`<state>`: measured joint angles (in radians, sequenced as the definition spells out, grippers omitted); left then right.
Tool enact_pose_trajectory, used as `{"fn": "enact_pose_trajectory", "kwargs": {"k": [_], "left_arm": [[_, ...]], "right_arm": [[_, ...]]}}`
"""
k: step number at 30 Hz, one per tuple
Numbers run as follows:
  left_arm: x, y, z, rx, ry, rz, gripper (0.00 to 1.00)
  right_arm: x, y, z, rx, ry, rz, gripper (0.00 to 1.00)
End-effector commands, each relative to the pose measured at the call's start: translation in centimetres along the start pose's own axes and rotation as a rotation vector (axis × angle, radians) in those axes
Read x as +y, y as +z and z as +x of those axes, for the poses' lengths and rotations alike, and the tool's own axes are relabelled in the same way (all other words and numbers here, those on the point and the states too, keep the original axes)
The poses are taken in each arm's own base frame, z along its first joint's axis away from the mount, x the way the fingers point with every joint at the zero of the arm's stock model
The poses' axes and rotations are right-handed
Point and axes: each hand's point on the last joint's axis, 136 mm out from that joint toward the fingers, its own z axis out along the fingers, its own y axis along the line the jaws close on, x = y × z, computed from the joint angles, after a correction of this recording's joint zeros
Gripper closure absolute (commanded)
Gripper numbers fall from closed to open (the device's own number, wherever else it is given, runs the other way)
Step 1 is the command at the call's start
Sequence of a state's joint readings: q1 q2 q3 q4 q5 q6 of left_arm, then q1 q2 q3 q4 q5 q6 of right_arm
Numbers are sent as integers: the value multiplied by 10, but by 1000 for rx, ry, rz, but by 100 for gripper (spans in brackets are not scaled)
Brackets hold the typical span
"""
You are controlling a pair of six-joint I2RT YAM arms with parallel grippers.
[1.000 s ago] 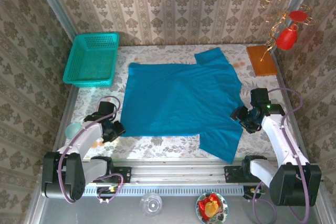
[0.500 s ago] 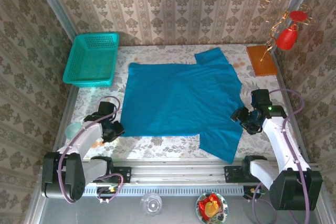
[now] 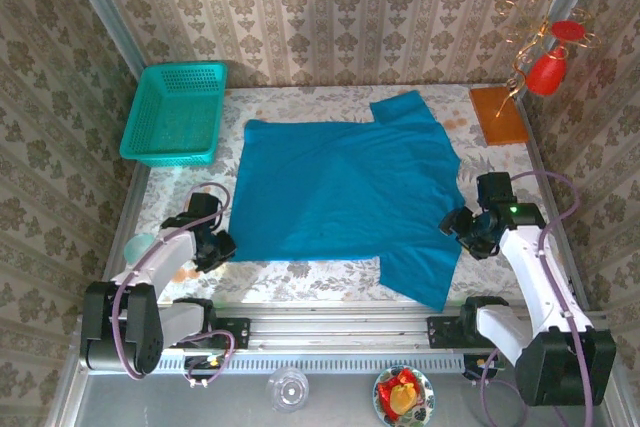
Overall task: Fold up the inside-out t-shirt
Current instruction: Smooth out the T-shirt at the center of the table, then fold the T-shirt at the center of the table.
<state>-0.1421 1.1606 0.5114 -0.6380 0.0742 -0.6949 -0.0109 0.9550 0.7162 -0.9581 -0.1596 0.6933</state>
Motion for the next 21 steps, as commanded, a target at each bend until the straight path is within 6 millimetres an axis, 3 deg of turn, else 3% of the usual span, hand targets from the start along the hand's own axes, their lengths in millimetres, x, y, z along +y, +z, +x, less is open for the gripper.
{"fn": "enact_pose_trajectory", "kwargs": {"k": [1, 6, 11, 21], "left_arm": [[-4, 0, -4, -1, 17, 7, 94], [-7, -3, -7, -11, 23, 17, 100], [-9, -6, -10, -15, 29, 23, 100], [-7, -7, -8, -15, 22, 22, 100]], "right_arm": [[-22, 7, 27, 56, 23, 93, 39], [-37, 19, 53, 101, 69, 157, 40], [-58, 33, 74, 135, 166, 247, 42], [-55, 46, 77, 150, 251, 257, 49]]}}
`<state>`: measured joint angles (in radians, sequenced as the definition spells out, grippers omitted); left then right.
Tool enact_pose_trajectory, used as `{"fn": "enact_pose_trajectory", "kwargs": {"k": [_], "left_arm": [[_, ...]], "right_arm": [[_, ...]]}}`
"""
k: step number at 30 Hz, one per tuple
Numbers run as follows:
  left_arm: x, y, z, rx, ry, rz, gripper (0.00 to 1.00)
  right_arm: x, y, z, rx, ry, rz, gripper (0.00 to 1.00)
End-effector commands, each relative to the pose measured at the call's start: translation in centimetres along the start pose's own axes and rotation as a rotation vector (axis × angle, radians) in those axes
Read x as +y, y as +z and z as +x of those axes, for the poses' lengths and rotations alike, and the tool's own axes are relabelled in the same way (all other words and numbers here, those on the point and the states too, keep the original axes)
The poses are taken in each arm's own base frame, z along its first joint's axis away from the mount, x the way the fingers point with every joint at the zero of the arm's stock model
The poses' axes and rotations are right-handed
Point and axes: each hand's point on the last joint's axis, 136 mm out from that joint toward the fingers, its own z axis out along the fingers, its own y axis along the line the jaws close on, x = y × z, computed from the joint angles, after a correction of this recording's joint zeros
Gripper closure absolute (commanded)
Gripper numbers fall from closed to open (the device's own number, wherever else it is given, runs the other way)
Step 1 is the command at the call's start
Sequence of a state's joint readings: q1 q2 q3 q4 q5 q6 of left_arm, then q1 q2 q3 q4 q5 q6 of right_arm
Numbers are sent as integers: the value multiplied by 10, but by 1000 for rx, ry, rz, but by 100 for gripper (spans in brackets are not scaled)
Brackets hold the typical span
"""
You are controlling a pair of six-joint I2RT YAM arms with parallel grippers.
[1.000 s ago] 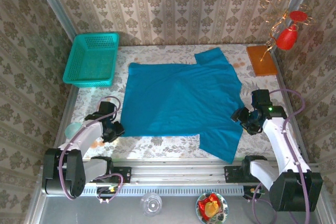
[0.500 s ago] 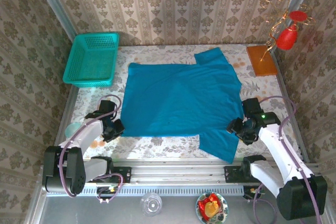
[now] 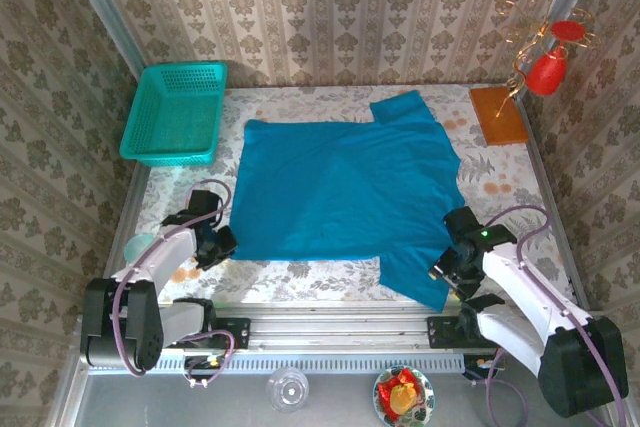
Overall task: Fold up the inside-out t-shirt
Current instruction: Fold the T-shirt at the center of the table.
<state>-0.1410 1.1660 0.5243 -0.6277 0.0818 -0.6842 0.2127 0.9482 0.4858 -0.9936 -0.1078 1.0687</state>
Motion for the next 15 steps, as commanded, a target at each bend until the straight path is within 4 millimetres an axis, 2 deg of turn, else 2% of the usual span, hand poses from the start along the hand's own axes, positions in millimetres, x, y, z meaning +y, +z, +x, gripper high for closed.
{"fn": "enact_pose_trajectory", "kwargs": {"k": [1, 5, 10, 15], "left_arm": [[-1, -5, -4, -6, 8, 5, 100], [0, -6, -3, -8, 4, 7, 100], [1, -7, -3, -13, -2, 3, 100], [2, -8, -3, -15, -6, 1, 100]], "right_arm": [[-4, 1, -2, -18, 86, 22, 51], [-4, 3, -1, -18, 149, 18, 55], [-2, 11, 11, 34, 235, -2, 57], [-5, 18, 12, 24, 275, 19, 58]]}}
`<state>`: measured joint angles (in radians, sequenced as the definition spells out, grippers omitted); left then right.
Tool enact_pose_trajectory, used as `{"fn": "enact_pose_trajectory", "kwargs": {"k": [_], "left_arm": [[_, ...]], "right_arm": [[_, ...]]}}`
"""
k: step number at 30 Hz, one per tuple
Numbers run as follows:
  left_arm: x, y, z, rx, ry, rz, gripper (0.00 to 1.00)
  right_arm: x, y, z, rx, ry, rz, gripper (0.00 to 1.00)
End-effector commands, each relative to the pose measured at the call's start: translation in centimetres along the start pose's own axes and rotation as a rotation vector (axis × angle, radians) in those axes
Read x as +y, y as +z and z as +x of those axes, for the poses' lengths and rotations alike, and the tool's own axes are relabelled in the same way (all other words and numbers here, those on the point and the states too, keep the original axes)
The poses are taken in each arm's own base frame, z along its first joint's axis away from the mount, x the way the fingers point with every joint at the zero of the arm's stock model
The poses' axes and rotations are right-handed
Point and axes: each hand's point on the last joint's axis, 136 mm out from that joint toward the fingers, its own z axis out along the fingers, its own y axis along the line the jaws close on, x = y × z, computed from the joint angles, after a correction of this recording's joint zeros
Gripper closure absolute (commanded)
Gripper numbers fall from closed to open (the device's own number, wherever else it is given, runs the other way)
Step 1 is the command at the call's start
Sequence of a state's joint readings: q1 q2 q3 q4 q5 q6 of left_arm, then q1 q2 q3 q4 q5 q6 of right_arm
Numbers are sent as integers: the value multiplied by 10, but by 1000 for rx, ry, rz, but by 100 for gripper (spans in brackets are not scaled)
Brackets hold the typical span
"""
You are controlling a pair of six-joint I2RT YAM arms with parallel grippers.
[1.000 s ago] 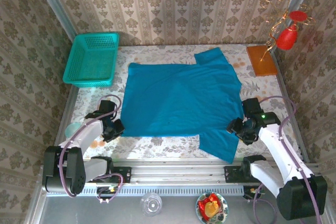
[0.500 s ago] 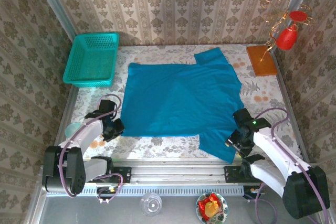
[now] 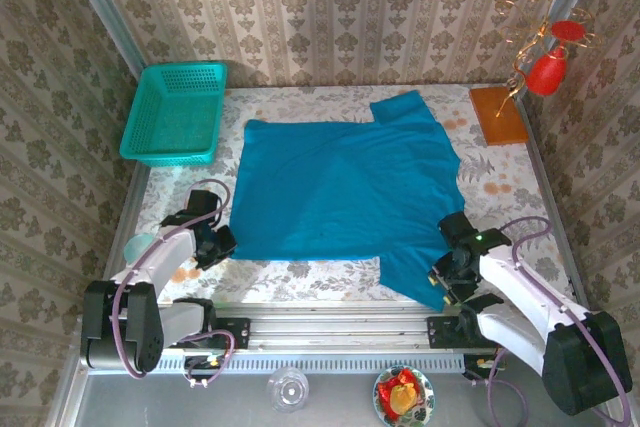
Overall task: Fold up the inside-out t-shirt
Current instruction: Fold the T-shirt at the center of the table.
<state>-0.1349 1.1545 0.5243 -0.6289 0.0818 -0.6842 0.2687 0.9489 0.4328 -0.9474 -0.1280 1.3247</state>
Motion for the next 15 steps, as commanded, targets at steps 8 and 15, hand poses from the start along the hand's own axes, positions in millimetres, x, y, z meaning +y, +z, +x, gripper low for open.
{"fn": "enact_pose_trajectory", "kwargs": {"k": [8, 15], "left_arm": [[1, -7, -2, -11, -2, 3, 100], [-3, -12, -3, -18, -1, 25, 100]], "right_arm": [[-5, 26, 4, 27, 131, 10, 67], [0, 17, 3, 17, 121, -44, 89]]}}
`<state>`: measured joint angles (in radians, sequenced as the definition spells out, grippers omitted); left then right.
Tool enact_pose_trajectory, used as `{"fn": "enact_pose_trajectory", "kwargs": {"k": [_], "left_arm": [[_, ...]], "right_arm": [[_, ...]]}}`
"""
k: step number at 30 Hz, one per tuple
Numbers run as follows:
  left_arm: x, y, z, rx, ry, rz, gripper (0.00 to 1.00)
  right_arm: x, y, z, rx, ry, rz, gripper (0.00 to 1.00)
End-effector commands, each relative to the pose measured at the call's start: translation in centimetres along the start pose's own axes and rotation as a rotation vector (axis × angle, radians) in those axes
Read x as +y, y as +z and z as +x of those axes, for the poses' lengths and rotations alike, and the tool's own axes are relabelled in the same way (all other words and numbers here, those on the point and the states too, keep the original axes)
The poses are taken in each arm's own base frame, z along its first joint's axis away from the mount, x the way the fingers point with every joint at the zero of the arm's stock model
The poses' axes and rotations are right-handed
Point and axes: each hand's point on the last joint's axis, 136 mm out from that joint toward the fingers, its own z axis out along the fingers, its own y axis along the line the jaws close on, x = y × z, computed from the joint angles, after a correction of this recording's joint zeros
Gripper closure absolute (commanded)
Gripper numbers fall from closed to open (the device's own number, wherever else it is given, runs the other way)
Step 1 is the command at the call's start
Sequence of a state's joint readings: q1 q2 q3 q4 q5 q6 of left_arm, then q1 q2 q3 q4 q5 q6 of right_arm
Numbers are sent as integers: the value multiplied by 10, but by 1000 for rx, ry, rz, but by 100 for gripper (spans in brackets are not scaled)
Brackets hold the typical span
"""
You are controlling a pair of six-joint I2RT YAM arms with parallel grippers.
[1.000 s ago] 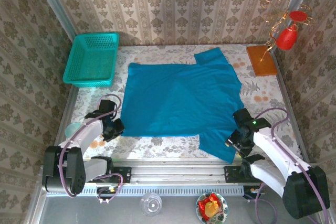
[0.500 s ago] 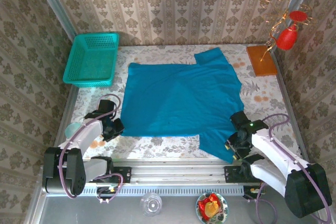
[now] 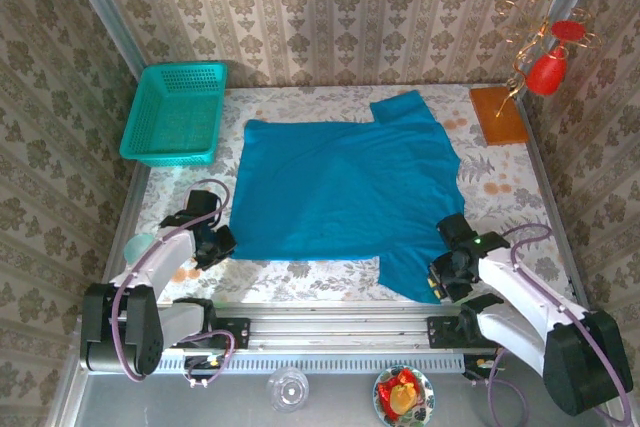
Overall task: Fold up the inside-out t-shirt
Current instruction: Fold the T-shirt at the center of the table.
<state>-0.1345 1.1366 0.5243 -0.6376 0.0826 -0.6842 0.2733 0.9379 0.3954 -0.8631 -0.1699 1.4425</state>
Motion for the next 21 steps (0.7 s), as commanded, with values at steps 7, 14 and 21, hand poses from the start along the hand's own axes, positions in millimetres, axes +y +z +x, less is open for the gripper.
{"fn": "enact_pose_trajectory", "kwargs": {"k": [7, 14, 21], "left_arm": [[-9, -33, -5, -58, -26, 68, 100], [-11, -57, 1, -86, -54, 113, 100], [-10, -75, 11, -99, -61, 154, 100]], "right_arm": [[3, -45, -15, -151, -98, -94, 100], [2, -86, -15, -215, -186, -172, 100], [-10, -119, -11, -242, -204, -217, 100]]}}
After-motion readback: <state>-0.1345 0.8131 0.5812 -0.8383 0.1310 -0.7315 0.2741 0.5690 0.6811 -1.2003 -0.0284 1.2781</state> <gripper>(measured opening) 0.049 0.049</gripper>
